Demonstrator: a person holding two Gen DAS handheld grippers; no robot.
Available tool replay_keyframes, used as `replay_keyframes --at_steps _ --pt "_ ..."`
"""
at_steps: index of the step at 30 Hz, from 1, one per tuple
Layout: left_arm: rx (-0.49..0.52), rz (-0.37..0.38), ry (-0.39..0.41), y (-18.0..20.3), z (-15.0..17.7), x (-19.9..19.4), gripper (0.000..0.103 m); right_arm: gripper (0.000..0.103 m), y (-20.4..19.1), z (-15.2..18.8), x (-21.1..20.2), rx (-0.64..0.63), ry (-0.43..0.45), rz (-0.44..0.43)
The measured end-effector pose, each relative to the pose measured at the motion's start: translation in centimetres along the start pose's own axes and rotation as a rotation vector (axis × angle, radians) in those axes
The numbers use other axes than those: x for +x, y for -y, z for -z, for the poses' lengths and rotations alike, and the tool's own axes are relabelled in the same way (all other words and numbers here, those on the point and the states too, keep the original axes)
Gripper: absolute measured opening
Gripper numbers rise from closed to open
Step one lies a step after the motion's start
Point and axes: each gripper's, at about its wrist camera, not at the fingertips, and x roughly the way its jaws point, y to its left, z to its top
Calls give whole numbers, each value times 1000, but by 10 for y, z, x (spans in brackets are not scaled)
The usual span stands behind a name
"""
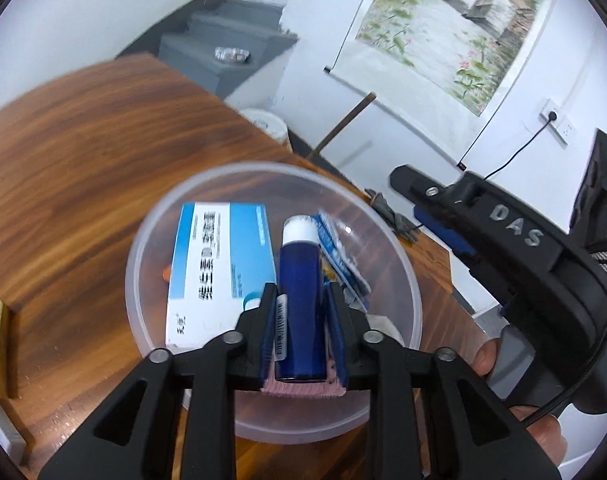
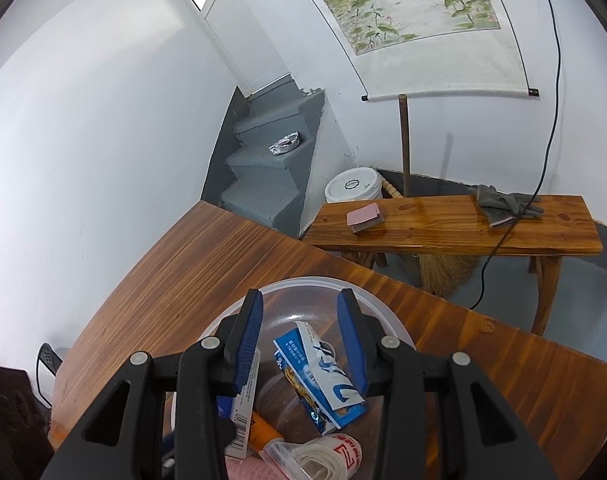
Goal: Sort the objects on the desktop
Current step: 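Lower the blue bottle into the bowl and open the left tool, then grasp the white-red milk carton box with the left tool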
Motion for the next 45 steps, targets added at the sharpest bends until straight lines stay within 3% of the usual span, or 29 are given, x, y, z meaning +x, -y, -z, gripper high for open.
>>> replay_keyframes --at_steps 3,5,9,14,21,25,33,37,41,43,45 --pt "-69 33 27 -10 0 -7 52 43 3 -1 0 11 -1 -2" --pt "-100 40 61 -15 0 -15 57 43 4 0 2 16 -8 -5" --pt "-97 2 101 -18 -3 -27 57 43 3 1 7 14 -27 -11" --pt "-64 -113 123 -27 -4 -39 57 43 -10 9 11 -46 -47 -21" --pt "-116 -194 162 -54 -1 -63 57 43 -21 18 14 -99 -69 -40" --pt "-142 -254 180 -72 1 -76 57 43 -32 26 15 -147 -94 -109" --pt "-219 -324 212 -112 13 -107 57 45 -94 77 2 -417 -139 -261" --pt "-241 -368 210 -124 20 -116 57 45 -108 93 -5 -503 -131 -283" --pt "-248 -435 199 -137 33 -124 57 46 -107 95 -8 -503 -132 -301" --pt "-265 -463 190 -145 39 -126 57 51 -105 95 -9 -493 -131 -303" --pt "-292 -472 177 -154 45 -127 57 66 -107 93 -6 -491 -127 -291"
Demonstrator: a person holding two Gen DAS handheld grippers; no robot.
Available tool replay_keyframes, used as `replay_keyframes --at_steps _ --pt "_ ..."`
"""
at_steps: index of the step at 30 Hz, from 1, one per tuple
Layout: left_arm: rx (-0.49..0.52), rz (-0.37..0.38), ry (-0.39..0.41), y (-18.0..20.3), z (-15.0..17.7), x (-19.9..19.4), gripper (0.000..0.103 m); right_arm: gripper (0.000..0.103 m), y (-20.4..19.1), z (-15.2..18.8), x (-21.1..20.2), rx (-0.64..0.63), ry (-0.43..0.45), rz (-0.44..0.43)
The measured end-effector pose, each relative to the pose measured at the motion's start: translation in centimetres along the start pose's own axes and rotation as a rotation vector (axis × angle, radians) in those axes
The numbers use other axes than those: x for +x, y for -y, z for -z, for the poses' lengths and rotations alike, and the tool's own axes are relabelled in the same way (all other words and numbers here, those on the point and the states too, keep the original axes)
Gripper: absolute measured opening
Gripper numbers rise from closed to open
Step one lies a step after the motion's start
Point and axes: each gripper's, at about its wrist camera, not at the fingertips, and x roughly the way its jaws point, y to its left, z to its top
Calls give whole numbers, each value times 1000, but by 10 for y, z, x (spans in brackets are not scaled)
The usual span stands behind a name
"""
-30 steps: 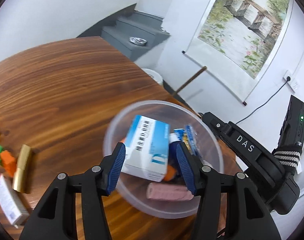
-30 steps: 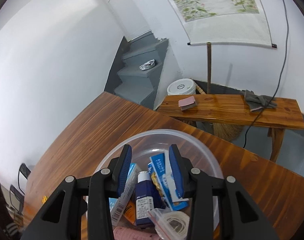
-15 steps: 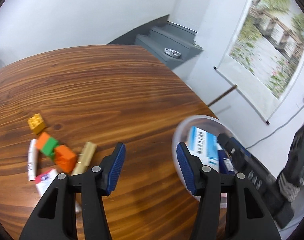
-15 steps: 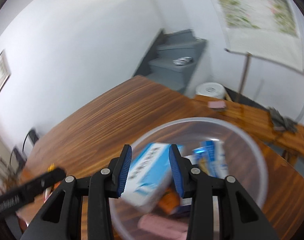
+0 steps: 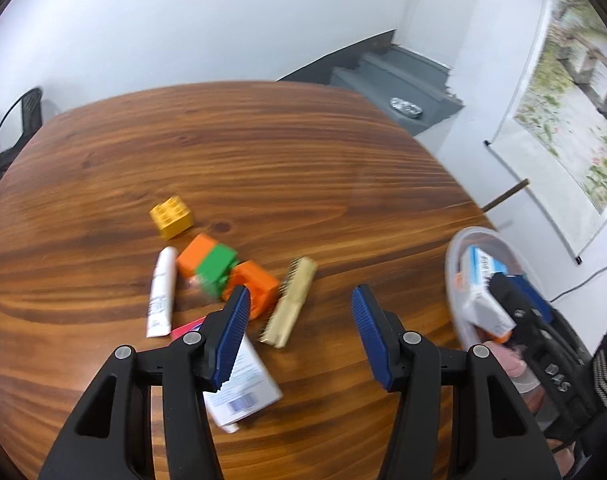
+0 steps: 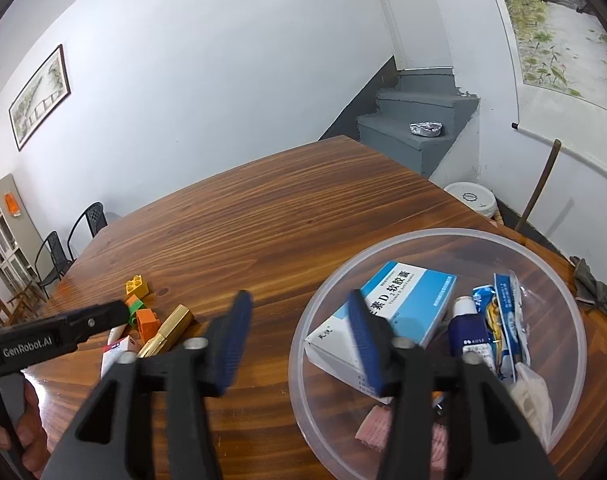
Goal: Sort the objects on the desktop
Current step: 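Grasp the white-red milk carton box with the left tool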
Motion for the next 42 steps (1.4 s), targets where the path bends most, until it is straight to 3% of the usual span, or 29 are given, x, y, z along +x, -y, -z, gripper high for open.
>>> replay_keyframes --at_steps 1,2,12,18,21,27,37,41,42 --pt "-18 -3 -18 -7 1 2 57 76 0 0 -1 -3 4 7" --pt "-32 -2 -32 -13 4 3 57 78 -2 1 -3 -9 14 14" --pt "-151 -78 -88 -56 27 17 57 78 -18 2 2 -94 15 32" --pt "-126 -91 -95 -51 31 18 58 78 -22 4 1 -106 20 24" --pt "-134 -100 -93 -50 32 21 66 78 -24 5 4 -111 19 22" --pt "-133 -86 -109 -52 35 26 67 78 -29 9 7 -130 19 38" --pt "-56 -102 -57 -51 44 18 67 78 -47 19 8 -194 34 53" --pt "-13 -90 -50 -51 48 15 51 78 -48 19 8 -181 27 48" --pt "0 -90 -41 -51 50 13 51 78 -49 19 9 -177 22 50"
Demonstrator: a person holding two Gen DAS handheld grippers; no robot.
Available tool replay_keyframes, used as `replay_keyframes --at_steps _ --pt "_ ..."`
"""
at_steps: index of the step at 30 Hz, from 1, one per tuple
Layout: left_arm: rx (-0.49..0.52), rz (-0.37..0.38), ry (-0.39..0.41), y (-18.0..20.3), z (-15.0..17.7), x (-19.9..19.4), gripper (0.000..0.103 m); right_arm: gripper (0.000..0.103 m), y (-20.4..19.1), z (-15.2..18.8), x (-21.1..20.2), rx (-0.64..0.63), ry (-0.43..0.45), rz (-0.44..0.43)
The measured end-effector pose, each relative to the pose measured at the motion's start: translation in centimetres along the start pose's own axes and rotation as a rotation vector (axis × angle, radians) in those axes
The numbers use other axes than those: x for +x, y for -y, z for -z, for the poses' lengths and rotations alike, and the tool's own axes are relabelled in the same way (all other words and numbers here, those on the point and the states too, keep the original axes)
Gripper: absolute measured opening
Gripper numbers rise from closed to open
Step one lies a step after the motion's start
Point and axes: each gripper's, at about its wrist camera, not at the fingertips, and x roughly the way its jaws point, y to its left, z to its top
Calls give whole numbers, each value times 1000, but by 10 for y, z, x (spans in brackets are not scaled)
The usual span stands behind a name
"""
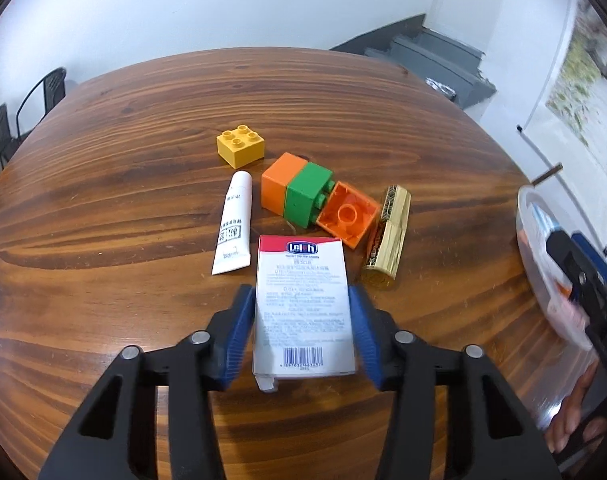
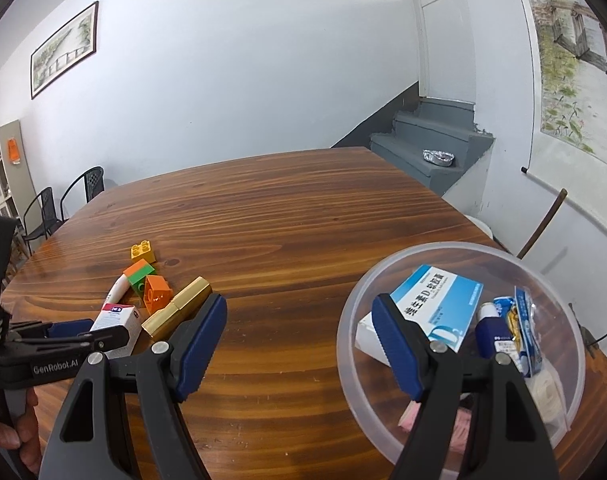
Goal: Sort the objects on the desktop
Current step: 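Grasp the white-red milk carton box with the left tool, then grasp the gold lipstick tube with the right tool while the left tool holds the box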
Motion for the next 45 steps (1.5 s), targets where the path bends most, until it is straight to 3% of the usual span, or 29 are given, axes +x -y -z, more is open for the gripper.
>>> replay_keyframes --at_steps 6,15,23,31,37,45 --pt "1 19 6 -17 6 -10 50 78 -18 -1 8 -21 -44 24" --pt "-40 23 39 -48 9 -34 50 78 -70 -5 43 -50 -200 -108" --pt "-55 -13 57 -72 13 -41 50 57 -101 2 82 -64 -321 -154" --pt "-59 5 35 -79 13 -38 50 37 -111 8 92 -113 -339 -98" --pt "-32 30 50 -73 14 -43 50 37 -92 6 86 -70 -334 -78" --pt "-34 10 49 -68 17 -43 50 37 -101 -3 103 -89 -346 -91"
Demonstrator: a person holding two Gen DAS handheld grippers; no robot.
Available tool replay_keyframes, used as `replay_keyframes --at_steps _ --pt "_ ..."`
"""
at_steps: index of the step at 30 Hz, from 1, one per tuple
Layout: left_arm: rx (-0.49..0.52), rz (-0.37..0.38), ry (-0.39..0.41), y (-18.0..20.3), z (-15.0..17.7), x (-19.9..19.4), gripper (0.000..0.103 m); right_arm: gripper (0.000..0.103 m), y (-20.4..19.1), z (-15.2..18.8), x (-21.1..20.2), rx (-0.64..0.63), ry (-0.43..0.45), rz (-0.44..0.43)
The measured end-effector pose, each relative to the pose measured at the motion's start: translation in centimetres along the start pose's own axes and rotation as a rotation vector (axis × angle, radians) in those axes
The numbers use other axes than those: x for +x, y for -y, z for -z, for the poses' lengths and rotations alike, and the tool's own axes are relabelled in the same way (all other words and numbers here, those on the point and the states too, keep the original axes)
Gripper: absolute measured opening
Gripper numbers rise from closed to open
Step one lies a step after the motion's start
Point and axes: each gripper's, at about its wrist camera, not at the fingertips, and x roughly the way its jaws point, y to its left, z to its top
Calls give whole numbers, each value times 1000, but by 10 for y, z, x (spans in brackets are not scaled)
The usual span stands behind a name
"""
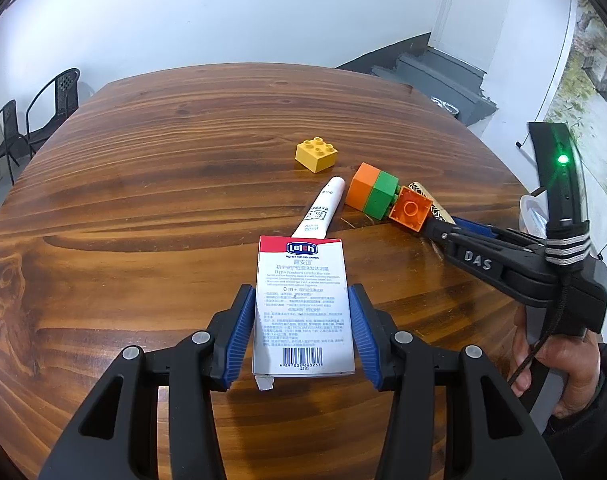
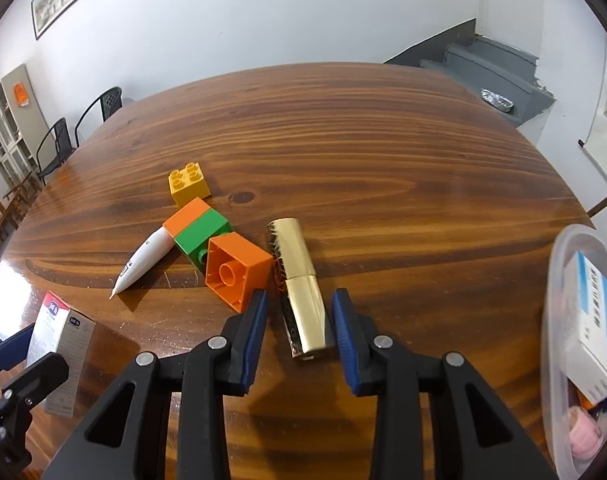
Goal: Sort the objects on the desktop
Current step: 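Grasp the gold lipstick tube with the right tool while the left tool holds the box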
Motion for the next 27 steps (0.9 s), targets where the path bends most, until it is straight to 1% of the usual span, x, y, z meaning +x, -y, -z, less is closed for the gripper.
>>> replay_keyframes --at_steps 4,7,13,22,27 --pt "5 -1 1 5 2 -1 50 37 -6 1 3 -35 7 23" --pt "9 -3 0 8 5 -2 50 25 -3 2 1 -36 8 22" --pt "15 -13 9 11 6 -4 50 25 2 11 -10 -4 18 -20" --pt "19 -32 10 18 7 -1 50 25 17 14 -45 68 114 -68" --pt "20 -38 9 26 6 1 50 25 33 18 -60 119 160 -82"
